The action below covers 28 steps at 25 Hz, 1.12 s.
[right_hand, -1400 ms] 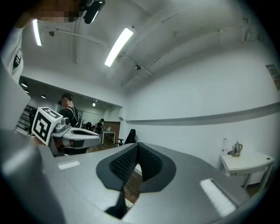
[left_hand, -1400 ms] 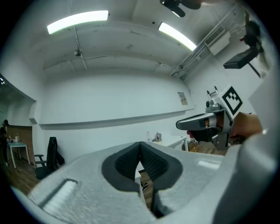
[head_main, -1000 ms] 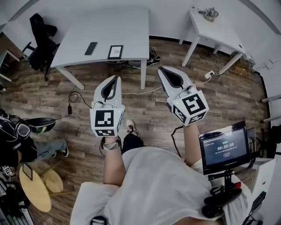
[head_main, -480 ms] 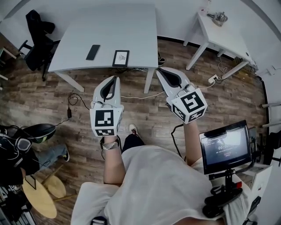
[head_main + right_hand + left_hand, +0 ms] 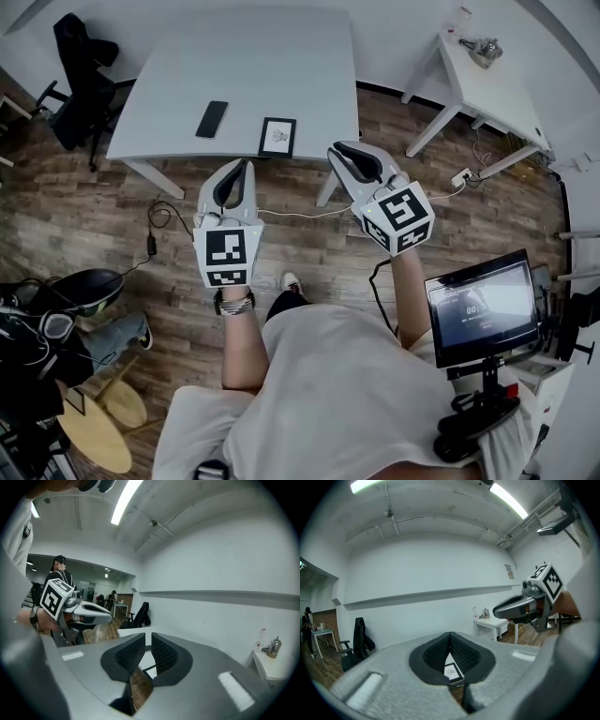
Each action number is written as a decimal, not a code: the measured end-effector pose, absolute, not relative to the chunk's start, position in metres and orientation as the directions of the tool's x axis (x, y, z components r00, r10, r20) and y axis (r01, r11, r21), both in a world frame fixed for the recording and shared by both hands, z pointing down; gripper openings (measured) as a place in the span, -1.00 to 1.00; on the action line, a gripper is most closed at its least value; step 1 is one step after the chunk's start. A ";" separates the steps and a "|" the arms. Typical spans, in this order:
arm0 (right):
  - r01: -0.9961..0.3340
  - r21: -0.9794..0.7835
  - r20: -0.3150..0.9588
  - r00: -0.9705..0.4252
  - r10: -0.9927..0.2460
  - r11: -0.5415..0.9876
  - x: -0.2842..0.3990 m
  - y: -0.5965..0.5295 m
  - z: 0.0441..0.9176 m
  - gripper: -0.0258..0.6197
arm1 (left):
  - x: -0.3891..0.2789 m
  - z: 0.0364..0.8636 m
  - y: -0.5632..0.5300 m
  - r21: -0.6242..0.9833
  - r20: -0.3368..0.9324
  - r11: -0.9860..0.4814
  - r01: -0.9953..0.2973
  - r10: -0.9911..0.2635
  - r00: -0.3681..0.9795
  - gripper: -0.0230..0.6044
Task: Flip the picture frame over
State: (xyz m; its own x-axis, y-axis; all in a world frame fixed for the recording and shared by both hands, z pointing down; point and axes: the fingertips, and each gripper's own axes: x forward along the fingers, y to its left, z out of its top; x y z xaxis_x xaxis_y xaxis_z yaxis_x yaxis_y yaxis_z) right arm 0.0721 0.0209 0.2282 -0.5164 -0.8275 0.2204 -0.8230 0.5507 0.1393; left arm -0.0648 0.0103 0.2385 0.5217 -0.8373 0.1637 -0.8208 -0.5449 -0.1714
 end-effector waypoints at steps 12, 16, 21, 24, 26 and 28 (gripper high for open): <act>-0.779 0.156 0.347 -0.532 -0.772 0.607 0.016 -0.052 0.284 -0.69 | -0.112 0.266 -0.049 -0.143 0.207 -0.531 -0.835 -0.841 0.499 -0.92; -0.771 0.171 0.377 -0.524 -0.763 0.614 0.012 -0.053 0.297 -0.67 | -0.112 0.272 -0.041 -0.139 0.223 -0.535 -0.833 -0.837 0.500 -0.92; -0.737 0.227 0.447 -0.502 -0.741 0.636 0.005 -0.053 0.321 -0.65 | -0.121 0.274 -0.027 -0.120 0.235 -0.520 -0.846 -0.842 0.485 -0.92; -0.720 0.227 0.481 -0.503 -0.718 0.656 0.001 -0.065 0.342 -0.63 | -0.127 0.280 -0.034 -0.121 0.245 -0.504 -0.855 -0.850 0.467 -0.92; -0.707 0.222 0.510 -0.503 -0.698 0.672 0.000 -0.086 0.363 -0.62 | -0.129 0.293 -0.054 -0.119 0.261 -0.494 -0.861 -0.853 0.453 -0.92; -0.694 0.226 0.529 -0.501 -0.684 0.683 0.002 -0.108 0.383 -0.61 | -0.128 0.306 -0.074 -0.119 0.280 -0.482 -0.868 -0.855 0.437 -0.92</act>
